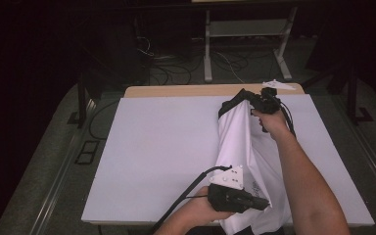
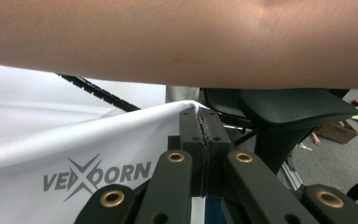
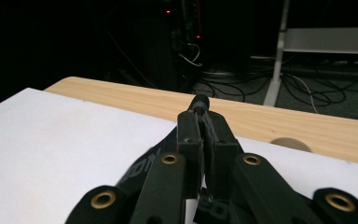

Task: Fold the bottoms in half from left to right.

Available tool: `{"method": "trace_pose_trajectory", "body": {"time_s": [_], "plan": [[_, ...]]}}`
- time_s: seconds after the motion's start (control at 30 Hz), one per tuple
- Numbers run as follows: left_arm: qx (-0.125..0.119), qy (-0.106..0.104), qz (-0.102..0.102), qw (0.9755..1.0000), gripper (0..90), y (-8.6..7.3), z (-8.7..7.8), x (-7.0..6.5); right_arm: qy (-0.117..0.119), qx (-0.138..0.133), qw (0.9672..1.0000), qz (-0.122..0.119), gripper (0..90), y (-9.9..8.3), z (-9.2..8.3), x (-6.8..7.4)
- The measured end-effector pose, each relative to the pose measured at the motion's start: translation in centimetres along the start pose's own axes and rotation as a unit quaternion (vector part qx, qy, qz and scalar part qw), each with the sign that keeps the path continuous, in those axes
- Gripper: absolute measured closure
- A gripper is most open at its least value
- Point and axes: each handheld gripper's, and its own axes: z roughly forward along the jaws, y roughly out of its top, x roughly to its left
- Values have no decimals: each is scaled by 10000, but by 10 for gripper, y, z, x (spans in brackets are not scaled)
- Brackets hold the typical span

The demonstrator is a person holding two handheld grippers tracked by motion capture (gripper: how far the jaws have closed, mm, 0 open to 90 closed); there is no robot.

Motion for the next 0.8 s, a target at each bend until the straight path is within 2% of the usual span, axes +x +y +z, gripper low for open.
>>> {"method": "trace_pose_trajectory", "body": {"time_s": [0.17, 0.3, 0.33, 0.37, 0.6, 0.63, 0.8], "plan": [[17, -60, 26, 10000, 887, 4, 7, 2, -66, -13, 10000, 56, 848, -3, -6, -11], [17, -60, 26, 10000, 887, 4, 7, 2, -82, -4, 10000, 55, 847, -3, -7, -12], [36, -152, 59, 9999, 887, 10, 19, 3, -82, -4, 10000, 55, 847, -3, -7, -12], [42, -172, 47, 9998, 887, 11, 25, 4, -174, -5, 9997, 155, 848, -7, -14, -26], [34, -212, 19, 9998, 887, 12, 31, 6, -246, -14, 9994, 227, 847, -13, -18, -35], [62, -231, -47, 9997, 887, 11, 39, 10, -363, -16, 9988, 317, 848, -21, -21, -45], [76, -225, -104, 9997, 887, 9, 45, 14, -465, 21, 9985, 302, 847, -24, -21, -50]]}}
